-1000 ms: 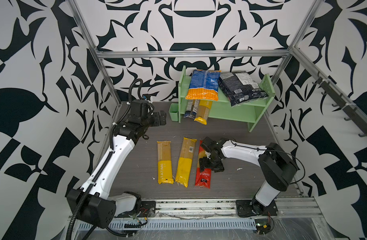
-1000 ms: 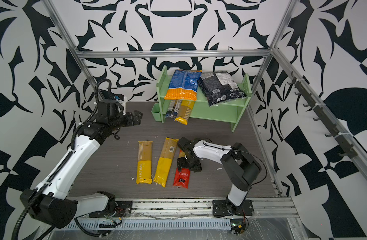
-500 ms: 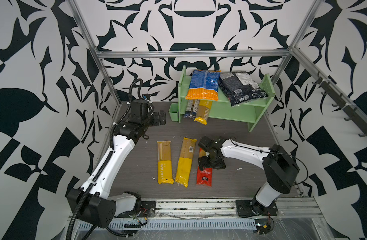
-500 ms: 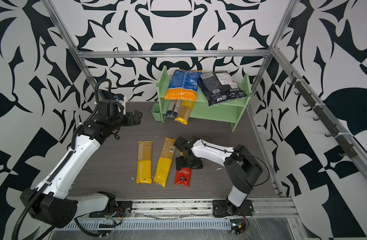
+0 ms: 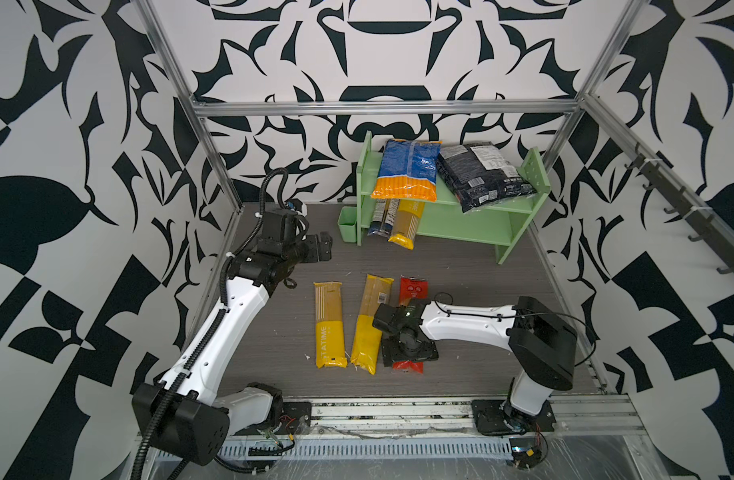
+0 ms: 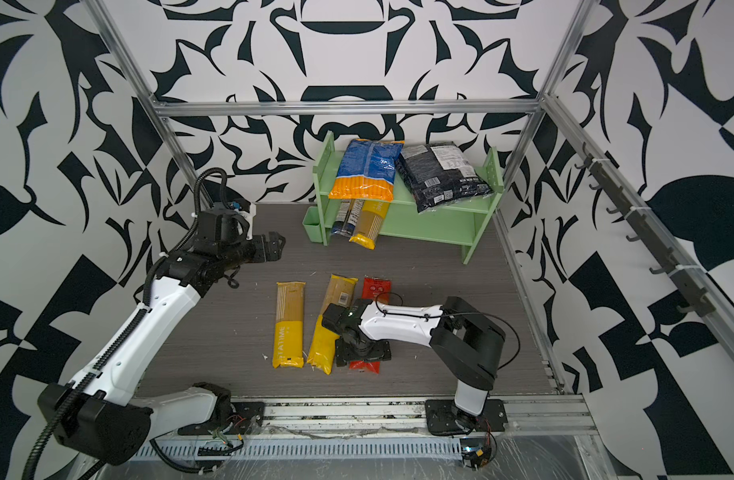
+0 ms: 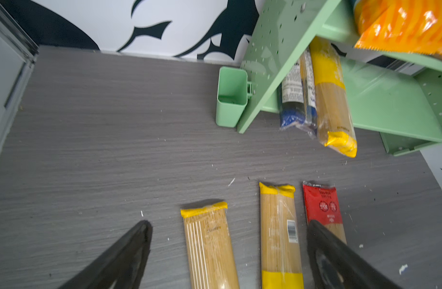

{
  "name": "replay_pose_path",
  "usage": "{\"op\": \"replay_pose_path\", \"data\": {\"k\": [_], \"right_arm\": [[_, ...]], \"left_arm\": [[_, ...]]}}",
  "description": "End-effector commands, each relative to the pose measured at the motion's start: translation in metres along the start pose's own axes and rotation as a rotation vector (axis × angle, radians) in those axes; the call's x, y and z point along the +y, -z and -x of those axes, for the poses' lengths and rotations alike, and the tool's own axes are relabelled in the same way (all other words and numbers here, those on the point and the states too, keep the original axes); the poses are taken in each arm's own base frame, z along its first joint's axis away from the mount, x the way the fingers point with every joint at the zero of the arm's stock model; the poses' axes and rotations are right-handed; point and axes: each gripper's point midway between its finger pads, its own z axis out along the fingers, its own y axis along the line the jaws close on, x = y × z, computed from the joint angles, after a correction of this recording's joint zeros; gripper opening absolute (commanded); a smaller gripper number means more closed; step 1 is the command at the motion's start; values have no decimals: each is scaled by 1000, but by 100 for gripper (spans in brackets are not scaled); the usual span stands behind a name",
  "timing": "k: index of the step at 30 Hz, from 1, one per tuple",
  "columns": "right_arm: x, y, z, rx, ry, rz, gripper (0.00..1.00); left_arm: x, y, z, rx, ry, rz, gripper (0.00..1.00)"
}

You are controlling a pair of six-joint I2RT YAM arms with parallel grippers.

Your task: Place and organize the pasta boxes and bags onto the shelf

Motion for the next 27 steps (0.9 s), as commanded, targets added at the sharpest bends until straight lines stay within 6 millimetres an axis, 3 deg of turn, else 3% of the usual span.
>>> {"op": "replay_pose_path", "data": {"k": [1,9,14,18,24,27], "right_arm": [[-13,-5,-4,-35,-52,-17,99],[-29,-40,-12,-61,-17,15,96],[-45,-48,-17,-76,-3,-8,89],[-54,-55,-20,-64,14,-44,73],[-62,-69,-29,-45,15,-30,39],[-63,-69,-32,-50,-7,21,31]], "left_arm": [[0,9,-8,10,12,-14,99],[8,33,-1,-59,55,34,99],[9,35,6,-58,103,46,99],[11,31,9,-52,132,64,99],[11,31,10,-47,144,67,99],[10,28,13,-54,122,65,99]]}}
